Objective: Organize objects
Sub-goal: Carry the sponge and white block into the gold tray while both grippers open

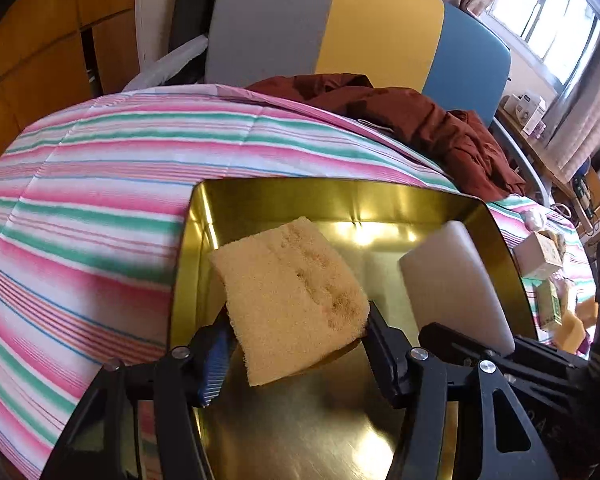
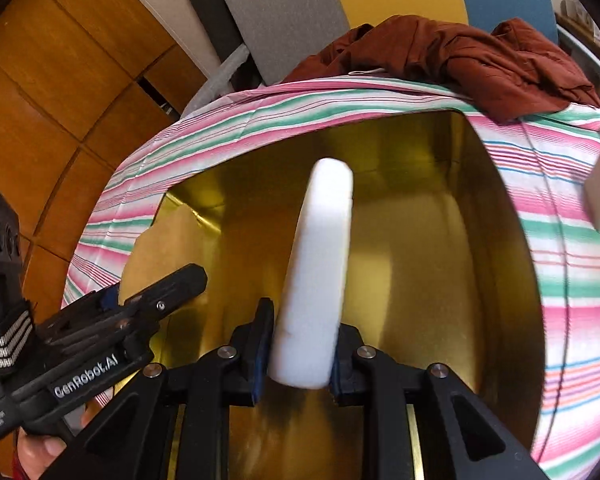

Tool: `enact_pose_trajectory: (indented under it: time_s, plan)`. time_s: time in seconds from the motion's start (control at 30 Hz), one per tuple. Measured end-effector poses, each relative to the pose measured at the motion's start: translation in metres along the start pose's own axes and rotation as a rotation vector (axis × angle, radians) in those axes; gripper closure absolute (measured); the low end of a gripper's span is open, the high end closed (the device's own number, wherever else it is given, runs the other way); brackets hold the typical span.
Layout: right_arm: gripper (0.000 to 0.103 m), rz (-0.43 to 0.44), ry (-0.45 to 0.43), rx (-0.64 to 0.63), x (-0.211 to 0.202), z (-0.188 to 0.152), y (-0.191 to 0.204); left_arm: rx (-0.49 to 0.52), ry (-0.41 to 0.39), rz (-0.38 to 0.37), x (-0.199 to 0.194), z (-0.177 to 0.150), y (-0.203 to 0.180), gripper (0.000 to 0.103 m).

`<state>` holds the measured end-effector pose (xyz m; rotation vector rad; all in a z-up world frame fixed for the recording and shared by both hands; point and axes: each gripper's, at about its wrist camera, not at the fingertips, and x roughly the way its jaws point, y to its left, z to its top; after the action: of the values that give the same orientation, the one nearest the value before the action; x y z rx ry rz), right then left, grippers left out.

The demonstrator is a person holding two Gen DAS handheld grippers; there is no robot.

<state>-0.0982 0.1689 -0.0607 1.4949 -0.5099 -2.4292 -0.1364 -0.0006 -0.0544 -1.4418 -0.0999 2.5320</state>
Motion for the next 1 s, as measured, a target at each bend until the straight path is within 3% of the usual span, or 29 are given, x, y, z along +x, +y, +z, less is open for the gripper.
enact_pose_trajectory:
  time_s: [0.07, 0.13, 0.23, 0.3, 0.47, 0.6, 0.77, 1.0]
  plan:
    - [0.08, 0.01, -0.008, -0.001, 0.0, 0.003, 0.001, -0.004, -0.006, -0.001, 0.0, 0.002, 0.003, 0.04]
    - [0.073, 0.034, -0.011, -0.003, 0.003, 0.008, 0.005, -0.025, -0.014, 0.001, 0.0, 0.005, 0.009, 0.038]
    - [0.062, 0.045, -0.028, 0.013, 0.004, 0.012, 0.005, -0.071, -0.021, 0.014, -0.002, 0.007, 0.018, 0.022]
    - [0.055, 0.053, -0.041, 0.028, 0.0, 0.011, 0.002, -0.125, -0.025, -0.035, -0.006, 0.006, 0.027, 0.018]
    - [0.055, 0.059, -0.051, 0.069, -0.009, 0.005, -0.007, -0.179, -0.069, -0.061, -0.02, -0.001, 0.025, 0.009]
    - [0.055, 0.064, -0.052, 0.079, -0.017, -0.003, -0.01, -0.136, -0.122, -0.041, -0.034, -0.008, 0.011, 0.006]
    - [0.055, 0.018, -0.068, 0.026, -0.029, -0.012, -0.007, -0.059, -0.195, 0.043, -0.053, -0.019, -0.005, 0.003]
    - [0.055, 0.01, -0.136, -0.025, -0.06, -0.032, -0.007, -0.049, -0.21, 0.01, -0.067, -0.037, -0.014, 0.001]
